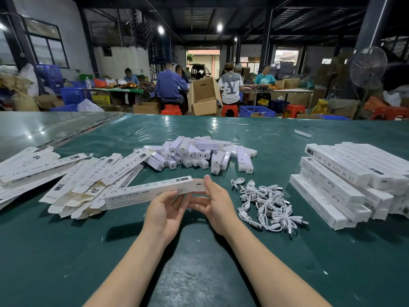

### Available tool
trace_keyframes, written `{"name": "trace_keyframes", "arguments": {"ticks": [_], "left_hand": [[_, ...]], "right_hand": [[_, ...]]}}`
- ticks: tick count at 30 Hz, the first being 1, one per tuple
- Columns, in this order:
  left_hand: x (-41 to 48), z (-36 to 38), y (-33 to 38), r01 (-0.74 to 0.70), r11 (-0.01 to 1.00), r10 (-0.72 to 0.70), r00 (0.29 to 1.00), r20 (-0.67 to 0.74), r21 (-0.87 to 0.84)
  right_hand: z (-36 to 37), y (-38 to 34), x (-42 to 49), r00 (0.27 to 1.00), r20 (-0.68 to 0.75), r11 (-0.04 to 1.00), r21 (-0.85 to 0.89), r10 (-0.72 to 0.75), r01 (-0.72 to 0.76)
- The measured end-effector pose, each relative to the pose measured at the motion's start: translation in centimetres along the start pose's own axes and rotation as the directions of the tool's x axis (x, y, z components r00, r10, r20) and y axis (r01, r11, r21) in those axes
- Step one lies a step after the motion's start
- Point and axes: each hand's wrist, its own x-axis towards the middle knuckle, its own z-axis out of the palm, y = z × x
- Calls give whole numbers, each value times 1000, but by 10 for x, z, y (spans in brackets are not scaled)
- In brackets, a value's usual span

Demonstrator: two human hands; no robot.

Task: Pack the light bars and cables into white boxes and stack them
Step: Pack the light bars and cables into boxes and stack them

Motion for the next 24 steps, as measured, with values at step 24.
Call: {"name": "trace_keyframes", "arguments": {"ticks": [24], "left_hand": [[2,-9,-4,-108,912,64,990,123,396]], "right_hand": [[-6,-6,4,996,-92,990,143,12,2]]}}
